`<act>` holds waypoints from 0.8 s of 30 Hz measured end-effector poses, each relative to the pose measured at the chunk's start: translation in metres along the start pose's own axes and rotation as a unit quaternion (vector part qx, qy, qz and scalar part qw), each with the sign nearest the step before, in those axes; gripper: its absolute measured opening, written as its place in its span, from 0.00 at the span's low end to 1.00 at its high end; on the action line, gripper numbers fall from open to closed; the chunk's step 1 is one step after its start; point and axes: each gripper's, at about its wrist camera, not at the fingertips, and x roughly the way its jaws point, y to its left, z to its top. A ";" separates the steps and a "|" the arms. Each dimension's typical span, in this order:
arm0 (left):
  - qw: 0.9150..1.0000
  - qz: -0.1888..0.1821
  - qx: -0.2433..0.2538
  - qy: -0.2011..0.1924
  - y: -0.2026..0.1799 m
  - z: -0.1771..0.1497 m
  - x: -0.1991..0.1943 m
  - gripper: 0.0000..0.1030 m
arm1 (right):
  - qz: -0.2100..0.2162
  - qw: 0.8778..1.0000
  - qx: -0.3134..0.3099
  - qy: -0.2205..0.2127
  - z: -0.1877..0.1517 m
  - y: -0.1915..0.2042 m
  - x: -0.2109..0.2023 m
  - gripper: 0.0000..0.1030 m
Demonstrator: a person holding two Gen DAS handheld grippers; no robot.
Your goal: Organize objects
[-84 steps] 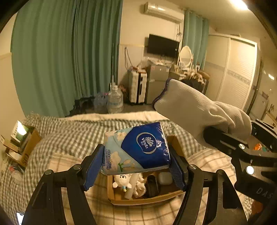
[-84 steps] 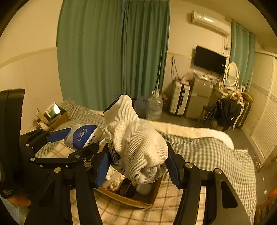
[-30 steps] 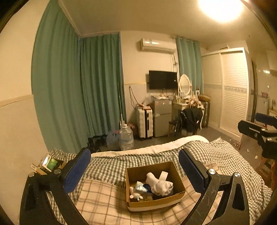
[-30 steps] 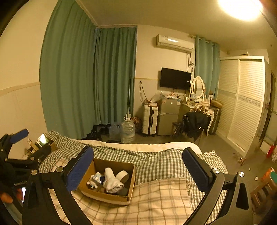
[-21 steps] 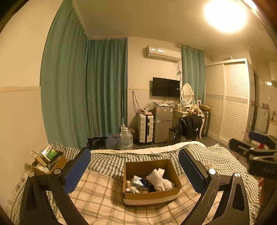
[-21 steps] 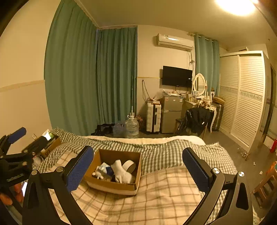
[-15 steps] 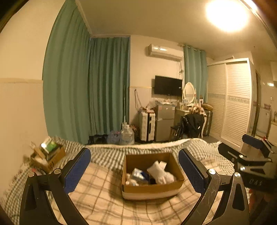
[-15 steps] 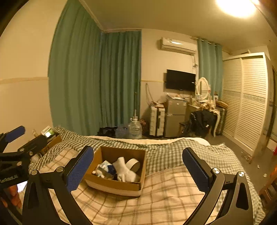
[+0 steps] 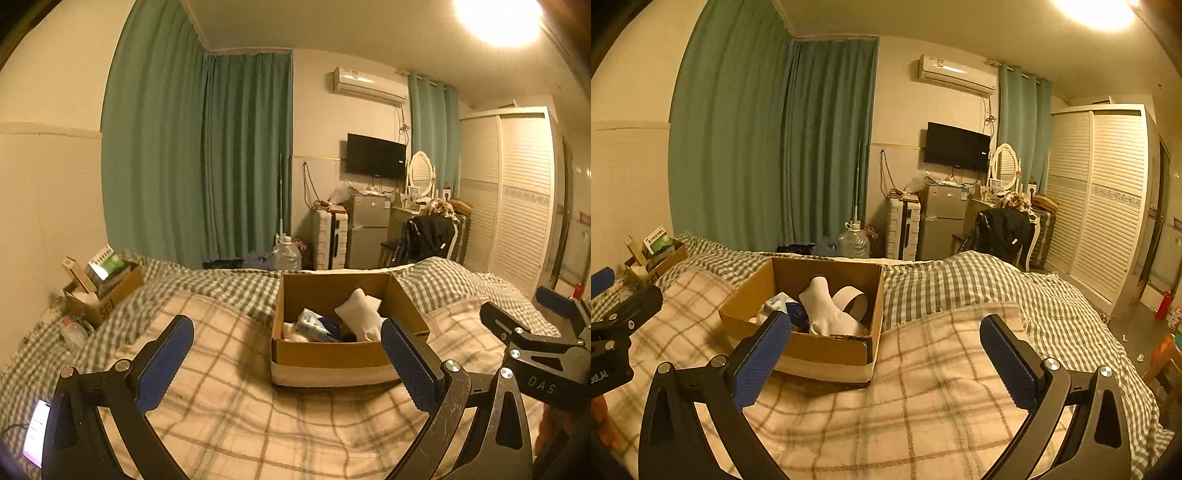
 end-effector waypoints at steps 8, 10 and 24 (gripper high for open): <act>1.000 0.002 -0.005 0.004 0.003 0.003 0.002 1.00 | -0.001 1.000 0.009 0.007 0.001 -0.003 0.002 1.00; 1.000 0.002 -0.002 0.005 0.002 0.003 0.003 1.00 | 0.001 1.000 0.010 0.007 0.000 -0.003 0.001 1.00; 1.000 0.001 0.003 0.011 -0.001 0.001 0.004 1.00 | 0.002 1.000 0.012 0.012 0.001 -0.004 0.002 1.00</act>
